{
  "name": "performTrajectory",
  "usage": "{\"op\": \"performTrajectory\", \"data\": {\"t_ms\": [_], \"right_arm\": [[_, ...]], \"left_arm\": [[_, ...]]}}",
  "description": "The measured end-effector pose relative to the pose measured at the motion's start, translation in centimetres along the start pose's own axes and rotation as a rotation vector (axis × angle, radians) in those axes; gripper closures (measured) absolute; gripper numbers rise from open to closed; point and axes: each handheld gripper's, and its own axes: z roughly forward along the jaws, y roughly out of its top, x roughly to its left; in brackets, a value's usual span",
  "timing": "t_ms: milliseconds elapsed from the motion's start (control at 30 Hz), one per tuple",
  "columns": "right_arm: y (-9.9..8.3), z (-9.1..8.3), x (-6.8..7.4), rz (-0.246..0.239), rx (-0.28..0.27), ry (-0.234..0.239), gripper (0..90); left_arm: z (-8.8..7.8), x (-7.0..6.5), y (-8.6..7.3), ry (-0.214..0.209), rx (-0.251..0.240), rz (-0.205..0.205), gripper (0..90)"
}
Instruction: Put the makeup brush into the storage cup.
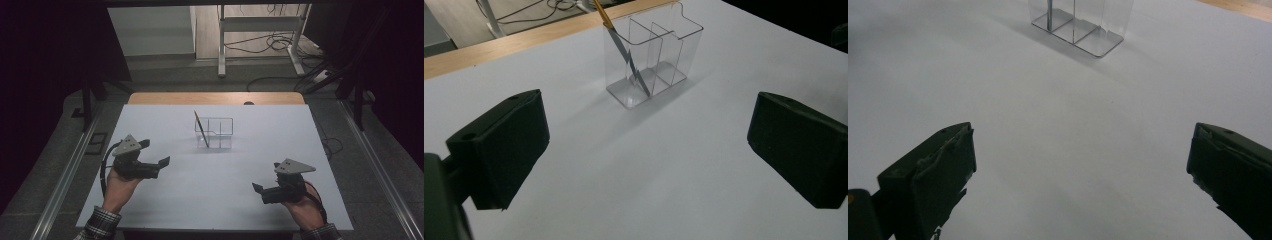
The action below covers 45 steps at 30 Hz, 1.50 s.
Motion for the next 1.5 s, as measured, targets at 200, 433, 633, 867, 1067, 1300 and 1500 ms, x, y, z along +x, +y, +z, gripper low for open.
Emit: {"op": "performTrajectory", "data": {"t_ms": [200,433,633,867,1067,1300,1500], "right_arm": [[0.0,-0.1,0.0,-0.002,-0.001,-0.003,0.0],[0.0,-0.1,0.1,-0.014,-0.001,-0.008,0.0],[0.0,-0.2,0.1,-0.013,-0.003,-0.008,0.0],[0.0,-0.3,0.0,-0.014,-0.002,-0.01,0.0],[0.0,-0.3,0.0,-0.013,-0.005,-0.011,0.0],[0.0,-0.5,-0.1,-0.004,-0.006,-0.013,0.0],[0.0,-0.7,-0.2,0.006,-0.014,-0.012,0.0]], "left_arm": [[-0.4,-0.1,-0.7,0.004,0.007,-0.006,3.7],[-0.8,-0.2,-1.4,0.003,0.005,-0.019,3.8],[-1.2,-0.6,-1.9,0.007,0.006,-0.018,3.8],[-2.0,-0.7,-2.5,0.02,0.005,-0.02,3.8],[-2.9,-0.7,-3.2,0.03,0.001,-0.028,3.8],[-3.7,-0.7,-4.0,0.044,0.004,-0.038,3.8],[-4.2,-0.9,-4.6,0.059,0.01,-0.033,3.8]]}}
